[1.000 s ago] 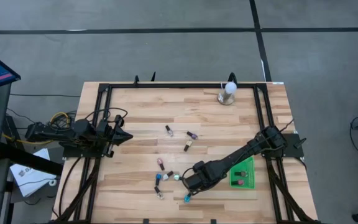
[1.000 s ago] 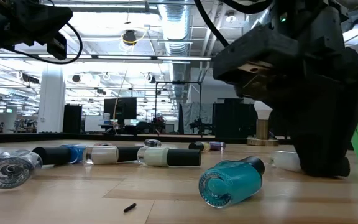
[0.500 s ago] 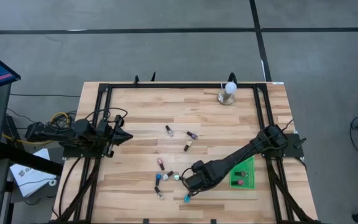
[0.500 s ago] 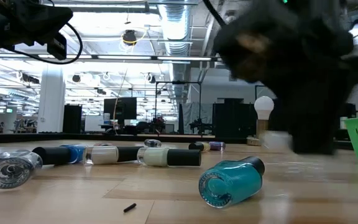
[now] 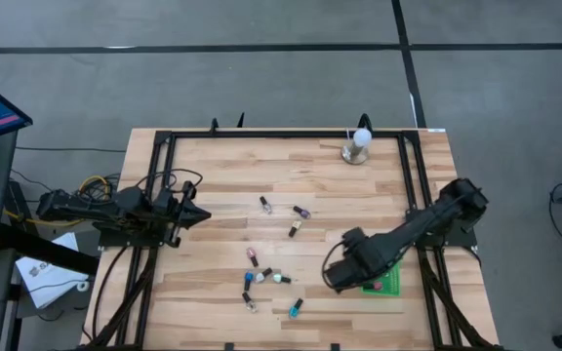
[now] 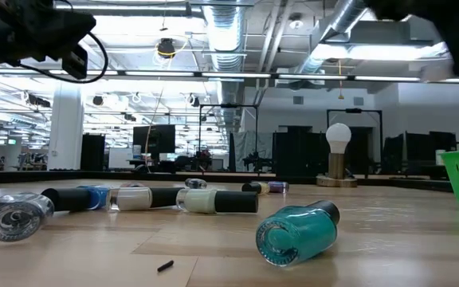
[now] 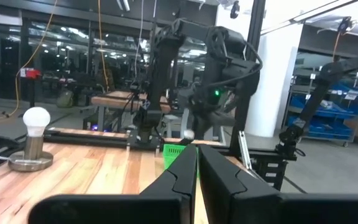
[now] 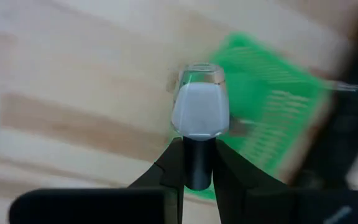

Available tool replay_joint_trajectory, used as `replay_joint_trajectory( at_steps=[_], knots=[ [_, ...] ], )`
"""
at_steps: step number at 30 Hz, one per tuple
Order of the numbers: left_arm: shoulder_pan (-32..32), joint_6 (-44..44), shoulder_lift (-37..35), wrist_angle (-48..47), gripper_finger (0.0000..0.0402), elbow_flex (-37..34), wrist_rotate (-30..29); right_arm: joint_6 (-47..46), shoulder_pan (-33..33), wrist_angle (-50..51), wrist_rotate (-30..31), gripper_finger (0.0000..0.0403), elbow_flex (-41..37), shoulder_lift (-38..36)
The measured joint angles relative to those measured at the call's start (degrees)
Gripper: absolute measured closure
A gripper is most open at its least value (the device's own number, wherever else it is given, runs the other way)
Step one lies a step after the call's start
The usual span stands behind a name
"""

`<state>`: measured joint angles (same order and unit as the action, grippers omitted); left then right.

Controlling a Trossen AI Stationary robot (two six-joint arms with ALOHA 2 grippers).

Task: Pick & Place Nail Polish
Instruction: Put the right white nail polish into the green bin

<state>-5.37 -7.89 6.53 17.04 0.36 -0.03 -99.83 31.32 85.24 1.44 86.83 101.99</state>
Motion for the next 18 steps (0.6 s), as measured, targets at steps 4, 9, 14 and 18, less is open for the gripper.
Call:
replay_joint_trajectory(
  at_steps=[4,9,14,18],
  knots=[
    [0.0,-0.06,-0.02,0.83,0.0389,0.0,0.02,-2.75,1.46,2.46,-2.13,0.0359,-0.64,-0.53],
    [-0.01,-0.06,-0.02,1.41,0.0389,0.0,0.02,-3.97,3.08,-1.16,-6.38,0.0359,-6.21,-0.39],
    [0.0,0.07,-0.02,2.15,0.0389,0.0,0.0,-4.43,3.36,-9.67,-7.73,0.0359,-12.83,-3.37],
    [0.0,0.07,-0.02,2.63,0.0389,0.0,0.02,-2.87,4.5,-12.66,-7.61,0.0359,-18.99,-6.56]
  ],
)
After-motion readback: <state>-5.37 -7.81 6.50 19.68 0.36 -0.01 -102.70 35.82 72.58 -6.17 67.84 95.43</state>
